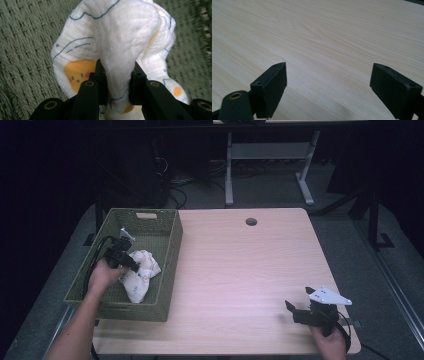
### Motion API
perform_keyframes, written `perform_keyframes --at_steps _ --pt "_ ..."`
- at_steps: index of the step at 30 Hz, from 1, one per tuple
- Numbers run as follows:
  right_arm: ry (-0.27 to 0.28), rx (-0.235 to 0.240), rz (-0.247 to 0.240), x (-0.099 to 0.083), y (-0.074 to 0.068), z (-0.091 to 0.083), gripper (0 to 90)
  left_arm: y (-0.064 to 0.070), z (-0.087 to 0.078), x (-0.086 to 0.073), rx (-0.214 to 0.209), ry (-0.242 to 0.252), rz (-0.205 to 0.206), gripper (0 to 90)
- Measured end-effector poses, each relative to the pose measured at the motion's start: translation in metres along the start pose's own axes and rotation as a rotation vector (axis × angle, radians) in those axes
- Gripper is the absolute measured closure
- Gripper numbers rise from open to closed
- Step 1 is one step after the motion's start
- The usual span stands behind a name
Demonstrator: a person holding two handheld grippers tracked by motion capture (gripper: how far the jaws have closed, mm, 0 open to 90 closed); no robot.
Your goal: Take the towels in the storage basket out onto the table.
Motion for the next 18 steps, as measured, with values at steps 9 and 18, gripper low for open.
perform_keyframes --at_steps 9,18 --pt "0.006 -0.010 0.010 0.000 0.001 -0.002 13.5 0.011 -0.017 -0.001 -0.012 0.026 0.044 73.1" --pt "0.023 -0.022 0.028 0.000 0.003 -0.003 13.2 0.013 -0.031 -0.002 -0.064 0.076 0.043 73.0"
Point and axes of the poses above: each handheld gripper's, and its own axes: z roughly forward along the jaws, x roughly out of its top, y roughly to its right, the point moved 1 cm from there along z, roughly forward along the jaws, and after that the axes turned 9 degrees about -x, right-handed, at the moved point
